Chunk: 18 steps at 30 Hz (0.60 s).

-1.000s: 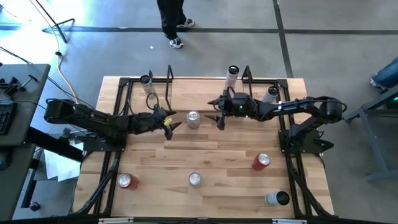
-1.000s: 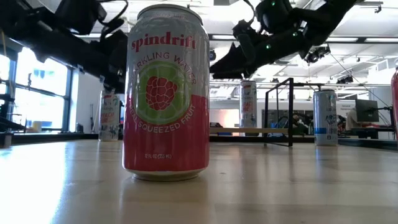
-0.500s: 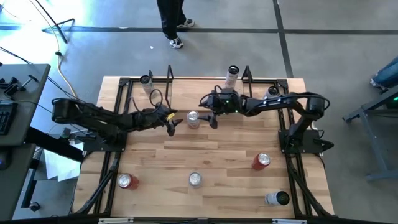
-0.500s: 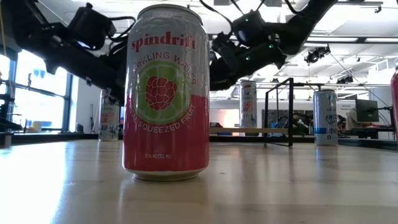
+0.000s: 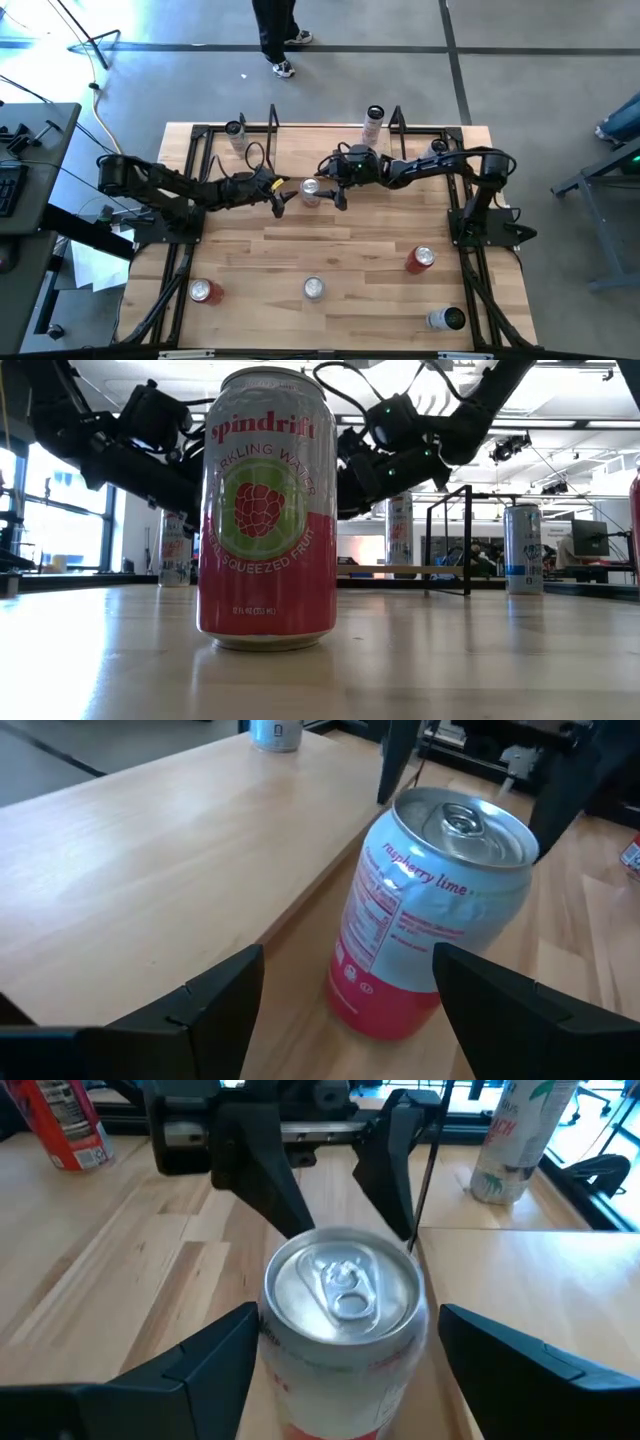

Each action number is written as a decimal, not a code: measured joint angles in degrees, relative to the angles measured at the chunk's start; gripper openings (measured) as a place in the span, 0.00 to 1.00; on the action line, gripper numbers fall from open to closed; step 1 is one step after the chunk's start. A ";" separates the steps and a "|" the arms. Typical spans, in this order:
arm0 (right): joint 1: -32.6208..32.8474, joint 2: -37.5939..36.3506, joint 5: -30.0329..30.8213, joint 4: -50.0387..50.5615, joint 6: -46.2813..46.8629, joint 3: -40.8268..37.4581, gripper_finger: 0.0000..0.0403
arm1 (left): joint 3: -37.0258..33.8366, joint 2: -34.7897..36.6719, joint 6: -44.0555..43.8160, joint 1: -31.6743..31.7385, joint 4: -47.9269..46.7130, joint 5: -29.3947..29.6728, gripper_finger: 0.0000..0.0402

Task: Place canned beverage on shelf
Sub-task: Put the top pink and white soda can on the shelf

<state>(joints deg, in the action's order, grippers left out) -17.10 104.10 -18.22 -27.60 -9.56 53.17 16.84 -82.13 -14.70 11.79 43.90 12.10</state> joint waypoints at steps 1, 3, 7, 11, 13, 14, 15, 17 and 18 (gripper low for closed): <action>0.00 0.30 -0.44 -0.57 0.31 0.00 0.73 | 0.00 0.00 0.29 0.02 0.24 0.00 0.69; 0.00 0.98 -1.85 -2.52 0.48 0.02 0.73 | 0.00 0.00 0.40 0.38 0.84 -0.06 0.69; 0.09 2.25 -2.66 -4.90 0.56 0.02 0.73 | 0.02 0.00 0.79 1.32 3.05 -1.54 0.69; 0.14 2.98 -3.30 -6.01 0.73 0.04 0.73 | 0.13 0.02 0.88 2.10 2.97 -2.61 0.69; 0.20 3.34 -3.32 -6.99 2.01 0.04 0.73 | 0.13 0.00 0.86 2.49 2.97 -3.14 0.69; 0.20 3.54 -3.38 -7.49 2.63 0.04 0.73 | 0.13 0.00 0.86 2.55 2.98 -3.33 0.69; 0.20 3.67 -3.60 -7.78 3.10 0.04 0.73 | 0.13 0.00 0.86 2.56 2.99 -3.30 0.69; 0.20 4.20 -4.02 -8.55 3.17 0.04 0.73 | 0.17 0.00 0.90 2.56 2.98 -3.22 0.69; 0.20 4.44 -4.16 -8.86 3.34 0.04 0.73 | 0.42 0.00 0.95 2.56 2.79 -3.22 0.69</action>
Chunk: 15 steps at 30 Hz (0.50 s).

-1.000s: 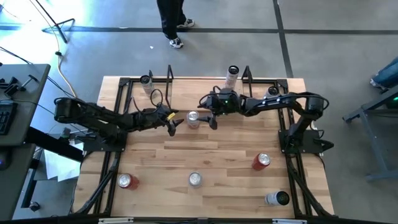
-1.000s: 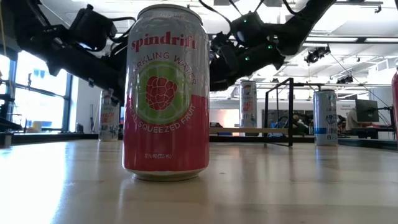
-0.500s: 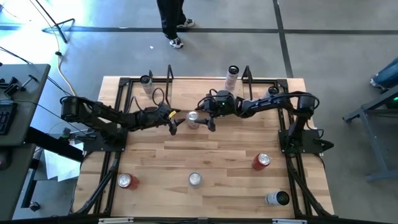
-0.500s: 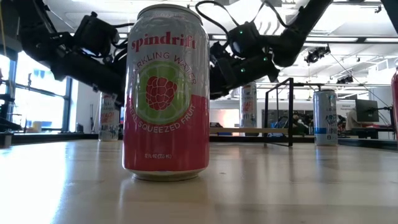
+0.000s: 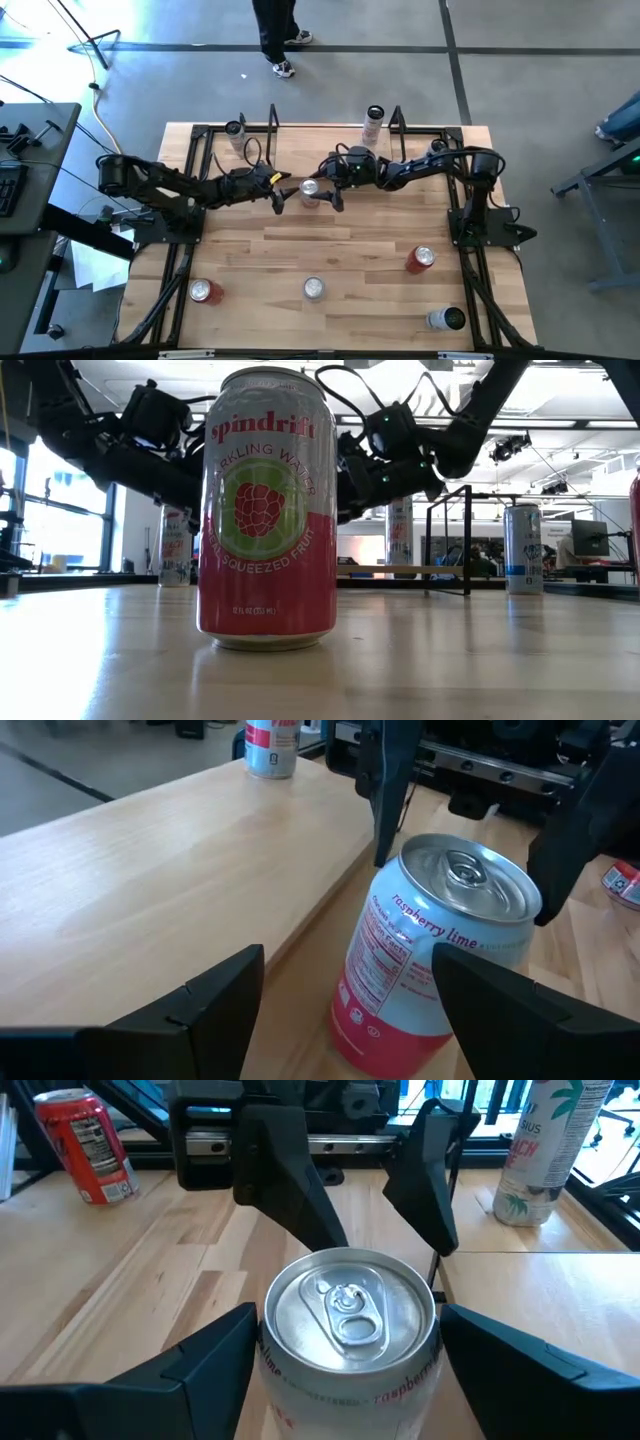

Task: Place canned beverage on shelf
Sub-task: Put the top pink and white soda can on the shelf

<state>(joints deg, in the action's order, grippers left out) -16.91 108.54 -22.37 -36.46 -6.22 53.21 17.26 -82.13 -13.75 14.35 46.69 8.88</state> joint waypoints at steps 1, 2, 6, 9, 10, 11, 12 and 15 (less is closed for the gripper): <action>0.00 0.28 -0.17 -0.48 0.29 0.00 0.73 | 0.29 -0.08 0.23 0.00 -0.15 0.03 0.69; 0.00 0.54 -0.25 -0.93 0.74 0.00 0.73 | 0.63 -0.36 0.57 0.00 -0.21 0.13 0.69; 0.18 0.82 -0.76 -1.23 1.03 0.00 0.73 | 2.43 -2.40 2.11 0.00 -0.01 0.73 0.69; 0.45 0.86 -0.78 -1.15 1.33 0.00 0.73 | 3.50 -4.09 2.30 0.05 0.61 0.72 0.69; 0.54 0.85 -0.81 -0.94 1.34 0.00 0.72 | 3.63 -4.53 2.29 0.04 0.92 0.66 0.69; 0.55 0.84 -0.83 -0.72 1.32 0.00 0.71 | 3.69 -4.61 2.27 0.04 0.94 0.65 0.69; 0.55 0.83 -0.83 -0.59 1.43 0.03 0.69 | 3.69 -4.61 2.16 0.04 0.95 0.64 0.69; 0.55 0.82 -0.58 -0.54 2.16 0.04 0.66 | 3.69 -4.66 2.03 0.04 1.01 0.66 0.69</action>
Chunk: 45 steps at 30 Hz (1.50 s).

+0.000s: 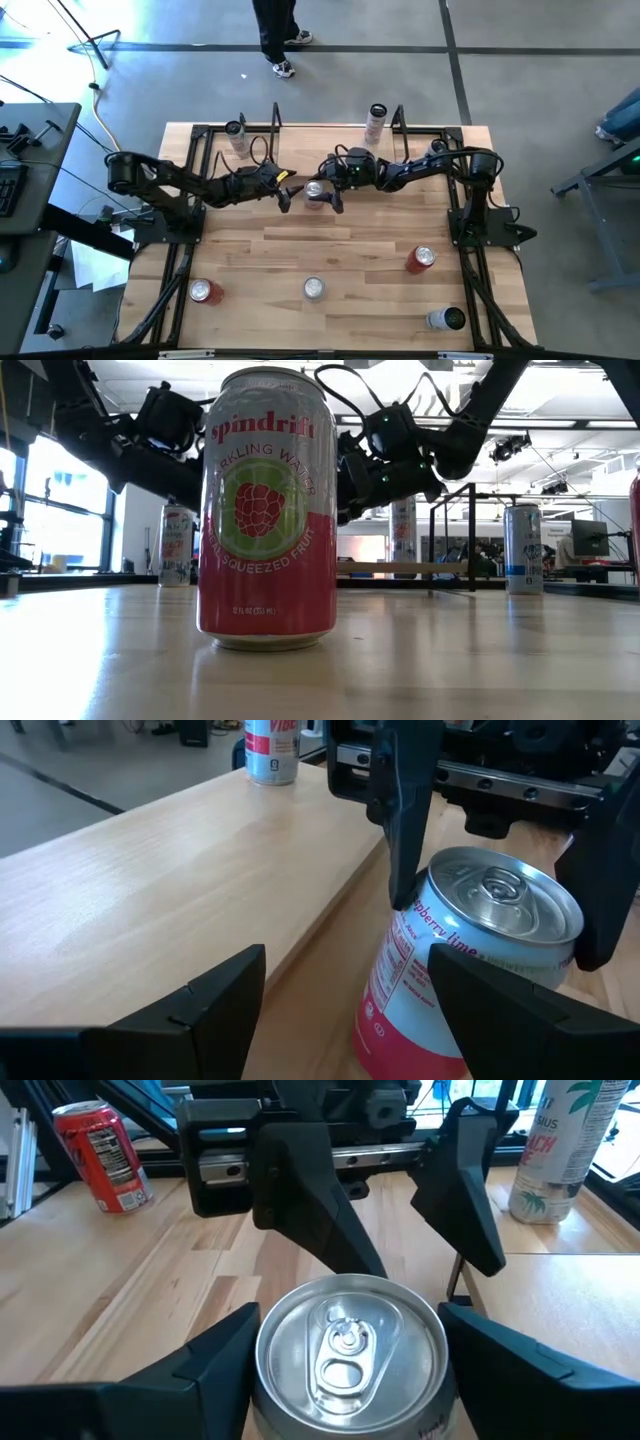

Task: Place canned beverage on shelf
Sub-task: Put the top pink and white soda can on the shelf

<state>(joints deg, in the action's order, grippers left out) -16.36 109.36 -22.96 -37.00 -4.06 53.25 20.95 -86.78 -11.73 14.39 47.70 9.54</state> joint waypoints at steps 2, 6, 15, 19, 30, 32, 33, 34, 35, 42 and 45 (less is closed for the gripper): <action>0.01 0.00 0.05 0.00 0.16 0.00 0.66 | 0.00 0.19 0.00 0.00 -0.11 0.00 0.69; 0.02 -0.19 0.34 0.13 1.12 0.00 0.66 | 0.00 0.35 0.00 0.00 -0.21 0.00 0.69; 1.18 -1.98 0.58 1.26 2.13 -0.15 0.66 | 0.20 4.59 1.38 -0.24 -1.43 -0.65 0.69; 1.56 -2.92 0.56 0.89 2.09 -0.15 0.65 | 0.20 7.44 1.74 -0.20 -1.72 -1.65 0.69; 1.18 -10.77 0.45 5.06 -0.19 -0.15 0.64 | 0.15 15.12 3.19 -0.26 -6.51 -1.81 0.69; 0.31 -13.13 0.45 7.14 -1.01 -0.15 0.64 | 0.13 15.92 3.73 -0.26 -6.87 -2.09 0.69; -0.24 -14.15 0.46 7.81 -1.37 -0.15 0.64 | 0.11 16.21 3.89 -0.26 -7.12 -2.14 0.69; -0.91 -15.07 0.46 8.60 -1.91 -0.02 0.64 | 0.11 16.50 3.89 -0.26 -7.56 -2.16 0.69; -1.71 -15.93 0.45 10.13 -2.25 0.43 0.64 | 0.09 16.67 3.89 -0.27 -7.92 -2.14 0.69; -9.22 -16.81 -2.11 26.86 -10.08 10.45 0.64 | 0.09 16.45 3.83 -0.31 -8.27 -3.02 0.69; -13.03 -14.99 -7.19 32.74 -14.04 15.90 0.64 | 0.04 16.46 3.45 -0.31 -8.87 -3.04 0.69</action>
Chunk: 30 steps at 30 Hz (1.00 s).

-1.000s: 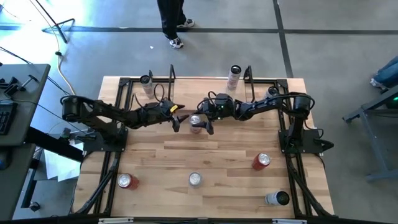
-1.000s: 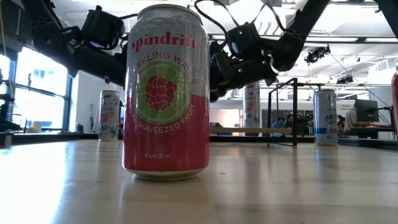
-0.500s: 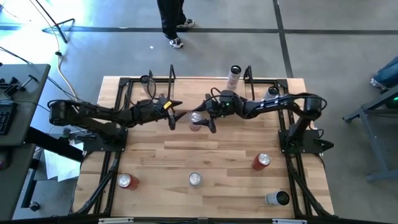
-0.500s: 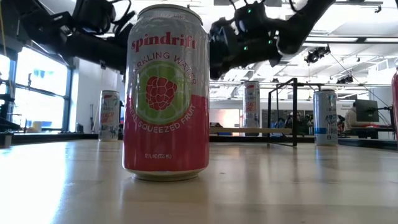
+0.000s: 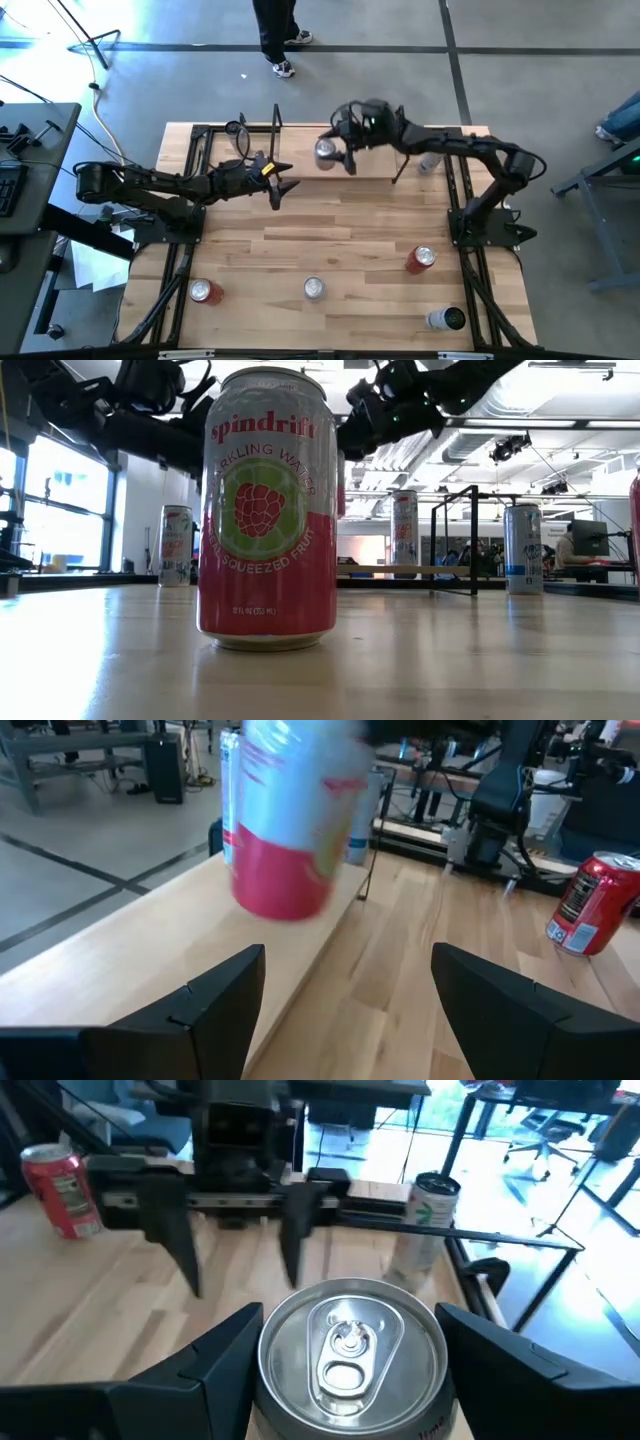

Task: Place canned beverage on shelf
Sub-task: Put the top pink and white soda can on the shelf

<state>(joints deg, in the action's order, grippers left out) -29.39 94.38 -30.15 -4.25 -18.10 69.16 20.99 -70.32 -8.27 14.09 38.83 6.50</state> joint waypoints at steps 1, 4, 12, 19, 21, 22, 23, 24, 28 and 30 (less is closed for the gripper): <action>-1.12 0.74 -1.47 1.66 -1.27 1.38 0.64 | 0.00 0.00 -0.02 0.00 -0.39 0.00 0.69; -4.37 2.46 -5.17 5.09 -4.84 3.96 0.64 | 0.00 0.00 -0.03 -0.16 -1.25 0.01 0.69; -12.36 3.80 -10.79 6.45 -8.49 4.49 0.63 | 0.00 0.00 0.37 -1.14 -1.52 0.02 0.69; -14.48 4.53 -10.39 5.87 -9.99 4.51 0.63 | 0.00 0.00 0.37 -1.11 -1.49 0.04 0.69; -14.85 5.35 -10.43 5.62 -9.95 4.55 0.63 | -0.01 0.00 0.03 -1.11 -1.49 0.04 0.69; -14.93 6.08 -10.42 5.51 -9.92 4.55 0.63 | -0.01 0.00 -0.02 -1.11 -1.49 0.05 0.69; -14.95 6.80 -10.25 5.28 -9.93 4.55 0.63 | -0.02 0.00 -0.04 -1.11 -1.50 0.07 0.69; -14.95 7.53 -10.08 5.28 -9.92 4.55 0.63 | -0.02 0.00 -0.05 -1.11 -1.49 0.06 0.69; -14.97 9.15 -9.90 4.36 -9.49 4.55 0.63 | -0.04 0.00 -0.50 -1.11 -1.66 0.07 0.69; -14.95 9.47 -9.80 3.95 -9.38 4.55 0.63 | -0.04 0.00 -0.59 -1.11 -1.66 0.07 0.69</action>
<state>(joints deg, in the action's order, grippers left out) -44.34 103.84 -39.95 -0.30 -27.49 73.71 20.95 -70.32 -8.86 12.97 37.17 6.57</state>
